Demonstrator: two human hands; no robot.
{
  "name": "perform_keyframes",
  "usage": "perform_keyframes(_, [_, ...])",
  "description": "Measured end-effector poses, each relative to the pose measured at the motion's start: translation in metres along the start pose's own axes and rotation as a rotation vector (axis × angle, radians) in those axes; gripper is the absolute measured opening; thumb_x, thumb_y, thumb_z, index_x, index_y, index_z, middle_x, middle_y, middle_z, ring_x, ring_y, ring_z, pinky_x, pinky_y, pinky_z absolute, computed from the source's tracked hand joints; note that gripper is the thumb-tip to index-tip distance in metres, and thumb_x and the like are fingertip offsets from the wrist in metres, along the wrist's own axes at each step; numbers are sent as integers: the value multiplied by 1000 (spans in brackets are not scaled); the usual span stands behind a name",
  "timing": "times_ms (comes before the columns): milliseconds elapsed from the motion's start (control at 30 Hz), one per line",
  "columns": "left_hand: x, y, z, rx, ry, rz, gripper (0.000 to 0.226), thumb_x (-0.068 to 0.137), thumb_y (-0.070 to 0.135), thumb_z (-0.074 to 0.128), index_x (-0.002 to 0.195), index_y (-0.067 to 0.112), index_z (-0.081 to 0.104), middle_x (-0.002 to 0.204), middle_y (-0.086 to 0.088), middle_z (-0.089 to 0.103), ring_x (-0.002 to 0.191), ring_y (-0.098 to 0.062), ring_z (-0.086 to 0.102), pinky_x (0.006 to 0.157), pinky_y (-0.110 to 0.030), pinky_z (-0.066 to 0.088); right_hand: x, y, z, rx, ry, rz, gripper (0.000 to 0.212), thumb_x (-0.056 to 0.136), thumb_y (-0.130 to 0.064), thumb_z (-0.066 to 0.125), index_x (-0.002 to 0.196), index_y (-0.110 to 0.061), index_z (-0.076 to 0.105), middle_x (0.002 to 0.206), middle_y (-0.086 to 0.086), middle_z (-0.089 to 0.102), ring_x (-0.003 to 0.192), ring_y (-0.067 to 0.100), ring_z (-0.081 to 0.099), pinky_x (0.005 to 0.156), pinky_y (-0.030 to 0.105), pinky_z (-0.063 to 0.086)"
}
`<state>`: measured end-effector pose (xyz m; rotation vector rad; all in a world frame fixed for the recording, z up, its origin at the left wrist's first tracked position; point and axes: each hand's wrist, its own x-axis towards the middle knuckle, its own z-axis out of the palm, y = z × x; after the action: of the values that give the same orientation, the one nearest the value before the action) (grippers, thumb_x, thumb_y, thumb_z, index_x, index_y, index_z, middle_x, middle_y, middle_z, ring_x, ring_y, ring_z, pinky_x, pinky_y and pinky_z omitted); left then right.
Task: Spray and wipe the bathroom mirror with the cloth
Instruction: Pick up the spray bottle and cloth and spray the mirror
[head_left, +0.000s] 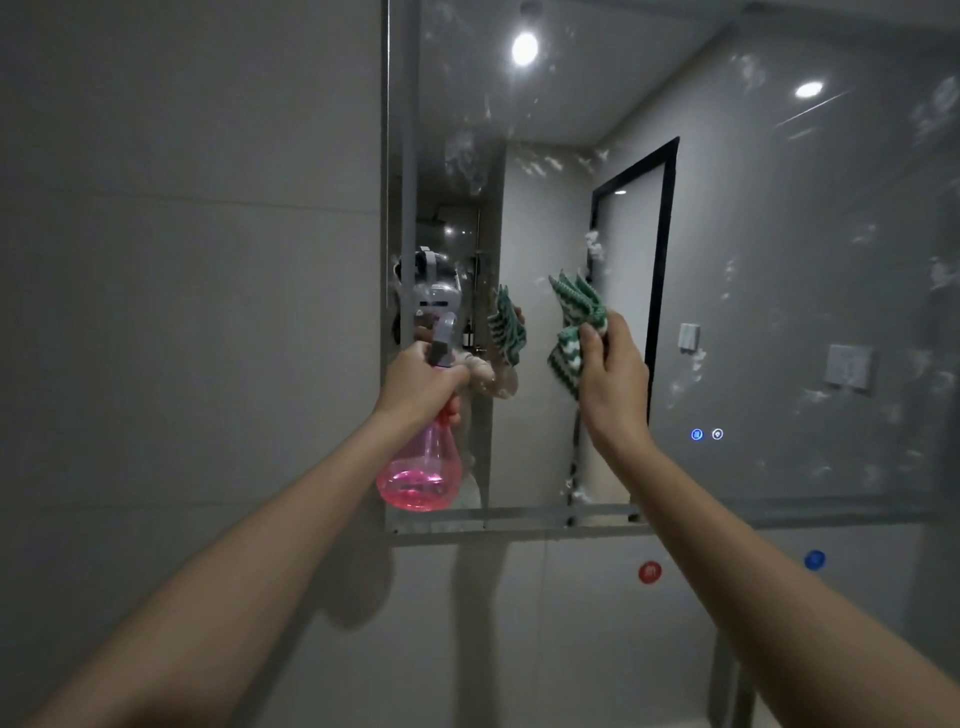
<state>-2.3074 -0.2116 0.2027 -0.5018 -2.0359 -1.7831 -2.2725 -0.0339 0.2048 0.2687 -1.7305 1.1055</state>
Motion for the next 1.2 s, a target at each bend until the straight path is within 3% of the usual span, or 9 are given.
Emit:
perform_keyframes(100, [1, 1, 8, 51, 26, 11, 11, 81, 3, 60, 79, 9, 51, 43, 0, 53, 37, -16, 49, 43, -29, 44, 1, 8, -5, 11, -11, -4, 7, 102, -16, 40, 99, -15, 47, 76, -15, 48, 67, -16, 49, 54, 12, 34])
perform_keyframes(267, [4, -5, 13, 91, 90, -19, 8, 80, 4, 57, 84, 7, 51, 39, 1, 52, 36, -17, 49, 41, -27, 43, 2, 21, -10, 27, -1, 3, 23, 103, -16, 39, 116, -2, 52, 80, -11, 47, 65, 0, 45, 57, 14, 33])
perform_keyframes(367, [5, -11, 12, 101, 131, -14, 10, 80, 2, 55, 87, 5, 50, 49, -4, 54, 40, -17, 51, 44, -29, 45, 6, 27, -10, 39, -19, 21, 19, 103, -16, 38, 113, -5, 51, 75, -14, 47, 63, -15, 49, 52, 4, 35])
perform_keyframes(400, [5, -14, 12, 95, 153, -11, 11, 80, 1, 55, 88, 5, 50, 51, -4, 55, 41, -17, 52, 44, -29, 45, 6, 28, -9, 53, -27, 28, 16, 103, -16, 38, 111, -9, 50, 74, -14, 47, 61, -12, 49, 51, 4, 35])
perform_keyframes(533, [6, -24, 8, 66, 213, -23, 13, 78, -2, 55, 84, 9, 52, 45, 2, 53, 41, -17, 50, 48, -32, 47, 5, 32, -1, 101, -40, 32, 6, 103, -16, 38, 100, -17, 44, 71, -8, 45, 58, 3, 40, 49, 9, 33])
perform_keyframes(700, [-2, -34, 8, 104, 175, -58, 13, 80, -1, 56, 81, 10, 51, 49, -2, 54, 40, -17, 50, 42, -26, 45, -1, 51, 10, 103, -65, 58, 25, 103, -21, 37, 116, -5, 51, 85, -4, 50, 68, 4, 44, 62, 23, 32])
perform_keyframes(967, [-26, -76, 47, 89, 57, -182, 10, 82, 1, 57, 86, 8, 51, 54, -9, 53, 39, -16, 50, 40, -25, 45, -12, 69, -4, 39, -59, 94, 28, 103, -20, 38, 121, -3, 51, 79, -7, 50, 67, 0, 45, 53, 6, 33])
perform_keyframes(1100, [-32, -88, 68, 75, 49, -215, 9, 83, 1, 55, 86, 7, 50, 54, -11, 52, 39, -17, 49, 38, -23, 43, -19, 73, -14, 38, -47, 96, 29, 103, -18, 39, 125, -2, 50, 92, -1, 50, 76, 11, 44, 62, 23, 33])
perform_keyframes(1200, [-34, -89, 76, 98, 42, -206, 10, 84, 4, 56, 87, 8, 47, 56, -9, 53, 40, -16, 50, 38, -22, 43, -27, 78, -17, 24, -57, 98, 22, 103, -18, 39, 117, -6, 52, 83, -4, 50, 74, 13, 45, 65, 30, 33])
